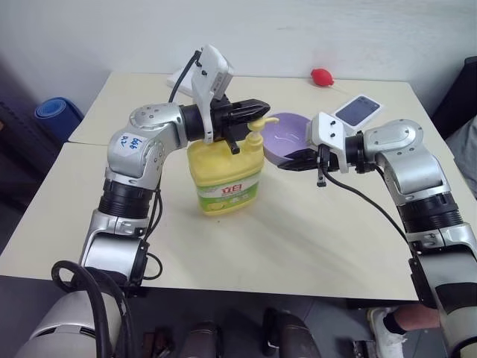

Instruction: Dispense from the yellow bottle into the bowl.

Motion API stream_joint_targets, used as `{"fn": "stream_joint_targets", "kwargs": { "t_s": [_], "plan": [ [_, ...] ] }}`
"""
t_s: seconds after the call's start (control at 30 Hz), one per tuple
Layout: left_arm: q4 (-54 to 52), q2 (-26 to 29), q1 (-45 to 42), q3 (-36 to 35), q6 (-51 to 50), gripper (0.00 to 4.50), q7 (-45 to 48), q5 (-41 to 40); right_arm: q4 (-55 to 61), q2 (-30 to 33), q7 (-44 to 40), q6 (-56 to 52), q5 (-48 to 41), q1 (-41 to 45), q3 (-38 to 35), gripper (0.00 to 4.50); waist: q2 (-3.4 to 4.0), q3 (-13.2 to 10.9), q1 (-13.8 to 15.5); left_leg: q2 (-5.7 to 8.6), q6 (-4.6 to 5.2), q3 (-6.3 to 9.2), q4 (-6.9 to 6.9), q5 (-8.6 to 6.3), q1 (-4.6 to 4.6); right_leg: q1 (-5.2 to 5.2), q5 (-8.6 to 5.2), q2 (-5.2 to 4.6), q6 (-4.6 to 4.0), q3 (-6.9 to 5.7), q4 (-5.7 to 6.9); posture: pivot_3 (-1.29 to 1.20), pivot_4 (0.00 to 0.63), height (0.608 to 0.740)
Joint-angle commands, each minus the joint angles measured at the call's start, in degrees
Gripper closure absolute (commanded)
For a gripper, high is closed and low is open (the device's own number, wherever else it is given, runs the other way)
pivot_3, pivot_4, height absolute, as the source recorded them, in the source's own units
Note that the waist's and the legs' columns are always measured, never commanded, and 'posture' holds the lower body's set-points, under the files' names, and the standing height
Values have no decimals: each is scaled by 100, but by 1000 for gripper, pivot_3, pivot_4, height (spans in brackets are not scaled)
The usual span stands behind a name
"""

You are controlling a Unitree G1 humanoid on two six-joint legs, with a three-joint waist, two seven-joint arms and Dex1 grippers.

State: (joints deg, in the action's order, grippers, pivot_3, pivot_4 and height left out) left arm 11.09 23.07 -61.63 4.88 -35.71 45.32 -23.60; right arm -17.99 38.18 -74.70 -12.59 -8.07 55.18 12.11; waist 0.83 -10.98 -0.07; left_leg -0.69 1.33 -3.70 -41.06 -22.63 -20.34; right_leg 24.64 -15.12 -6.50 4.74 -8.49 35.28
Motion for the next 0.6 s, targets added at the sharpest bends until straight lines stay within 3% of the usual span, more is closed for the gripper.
{"fn": "stream_joint_targets", "kwargs": {
  "t_s": [0.03, 0.6],
  "plan": [
    [-136, 158, 244, 468, -256, 4464, 202, 325, 276, 37, 25, 99, -21, 49, -138, 4500, 0, 1, 1, 0, 0, 0, 0, 0, 1, -1, 0, 0, 0, 1, 0, 0, 150, 740],
    [323, -46, 1015, 733, -293, 4464, 187, 556, 348, 34, 66, -2, -89, 107, -202, 4500, -12, 44, 16, 0, 0, 2, -4, 0, 32, -33, 0, -2, 0, 7, 8, 0, 150, 740]
  ]
}}
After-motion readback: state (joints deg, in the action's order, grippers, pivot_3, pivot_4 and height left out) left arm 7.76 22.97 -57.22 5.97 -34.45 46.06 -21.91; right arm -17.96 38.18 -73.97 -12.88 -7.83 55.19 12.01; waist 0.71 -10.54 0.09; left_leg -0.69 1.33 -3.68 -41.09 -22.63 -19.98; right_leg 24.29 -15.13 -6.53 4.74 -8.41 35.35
